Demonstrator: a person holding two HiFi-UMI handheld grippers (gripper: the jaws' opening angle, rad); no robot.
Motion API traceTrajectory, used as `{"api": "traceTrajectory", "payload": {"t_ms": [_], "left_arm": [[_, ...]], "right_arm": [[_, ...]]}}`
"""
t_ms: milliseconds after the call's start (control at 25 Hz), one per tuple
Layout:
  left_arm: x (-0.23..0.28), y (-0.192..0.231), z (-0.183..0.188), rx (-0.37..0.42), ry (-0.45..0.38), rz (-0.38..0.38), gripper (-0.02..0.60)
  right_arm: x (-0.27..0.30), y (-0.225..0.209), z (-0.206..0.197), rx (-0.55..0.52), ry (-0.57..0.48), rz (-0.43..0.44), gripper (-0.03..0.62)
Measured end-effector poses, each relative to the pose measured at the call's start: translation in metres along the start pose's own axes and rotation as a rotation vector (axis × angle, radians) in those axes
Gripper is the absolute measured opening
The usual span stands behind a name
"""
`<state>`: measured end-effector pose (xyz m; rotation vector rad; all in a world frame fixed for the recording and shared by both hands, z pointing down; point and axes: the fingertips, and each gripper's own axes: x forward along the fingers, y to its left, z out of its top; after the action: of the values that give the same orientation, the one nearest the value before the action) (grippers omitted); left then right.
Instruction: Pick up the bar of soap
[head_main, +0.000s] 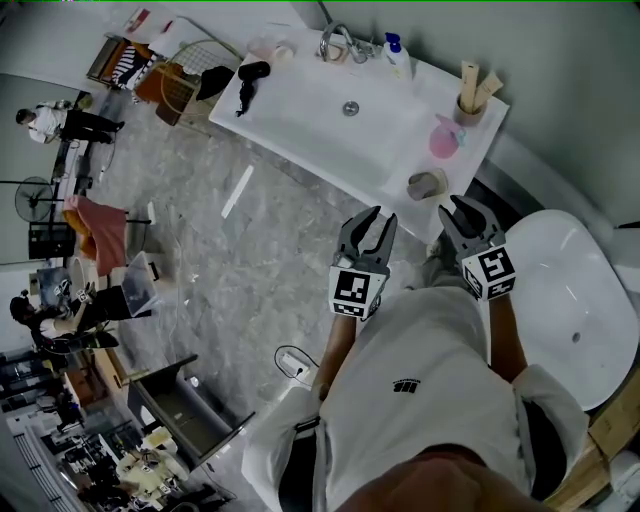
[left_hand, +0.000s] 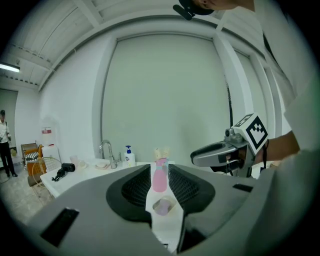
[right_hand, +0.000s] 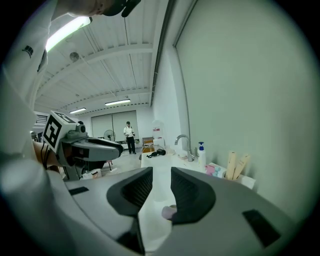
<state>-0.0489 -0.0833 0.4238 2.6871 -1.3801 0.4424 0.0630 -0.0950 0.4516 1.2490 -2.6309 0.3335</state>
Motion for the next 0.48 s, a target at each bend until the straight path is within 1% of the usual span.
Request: {"api": "traceTrajectory", "payload": {"t_ms": [280,480], "left_arm": [[0.040,0.017,0.000,-0.037,0.014,0.058,0.126],[0.064,0.023,-0.006,-0.063,0.045,0.083,0.126]], "right_arm": [[0.028,-0.037,0.003,-0.027,0.030,0.059,0.124],[0.046,-0.057,0.000,-0.038,0.064,0.108,0.124]]}}
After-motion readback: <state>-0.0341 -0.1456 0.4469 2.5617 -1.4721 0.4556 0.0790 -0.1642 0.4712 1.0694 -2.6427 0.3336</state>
